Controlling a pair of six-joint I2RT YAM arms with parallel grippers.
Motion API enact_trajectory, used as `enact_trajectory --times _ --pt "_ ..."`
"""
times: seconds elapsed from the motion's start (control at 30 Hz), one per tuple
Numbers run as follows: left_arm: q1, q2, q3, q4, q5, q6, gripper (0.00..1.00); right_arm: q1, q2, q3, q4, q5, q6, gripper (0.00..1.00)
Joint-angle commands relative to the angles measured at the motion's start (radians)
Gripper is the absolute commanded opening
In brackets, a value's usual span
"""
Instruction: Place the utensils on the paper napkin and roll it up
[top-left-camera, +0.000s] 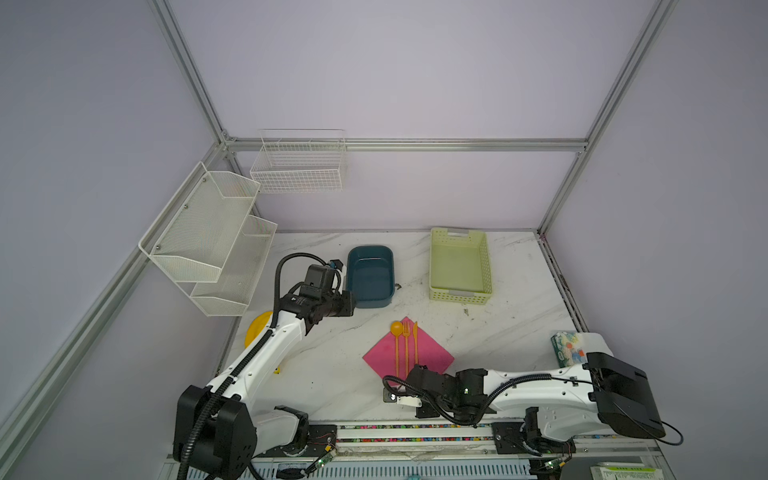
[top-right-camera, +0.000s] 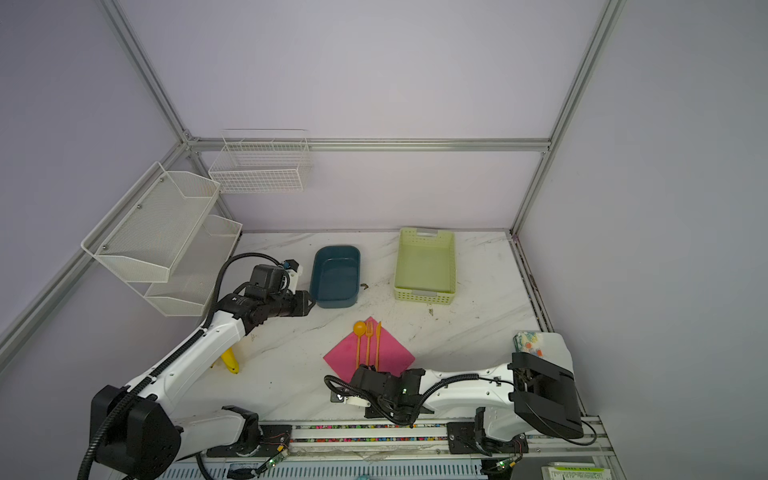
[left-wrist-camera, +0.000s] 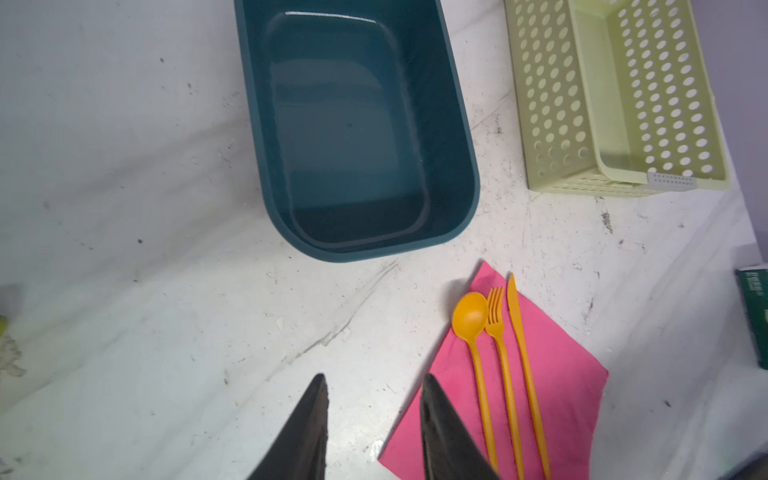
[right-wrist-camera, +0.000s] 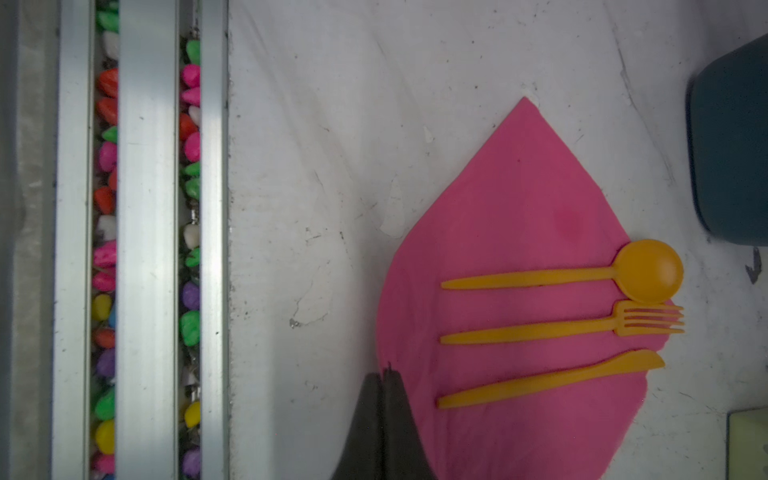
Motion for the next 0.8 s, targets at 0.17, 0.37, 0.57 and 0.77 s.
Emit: enact_trajectory --times 0.17,0.37,0.57,0.77 --pt "-0.116 -0.051 -0.181 0.066 0.132 -0.206 0.31 -0.035 -0.02 -0.02 0.049 -0.002 0.007 0.0" --pt "-0.193 -0.043 -0.272 0.119 0.147 -0.29 0.22 -0.049 -0.013 -0.022 0.055 -0.013 0.005 0.0" --pt "-0.249 -0.041 -0.344 0.218 0.2 -0.37 0.15 -0.069 -0.001 -0.029 0.067 -0.029 -0.003 0.0" --pt "-0.31 0.031 -0.389 0.336 0.255 -0.432 0.08 -0.093 0.016 -0.019 0.07 -0.057 -0.005 0.0"
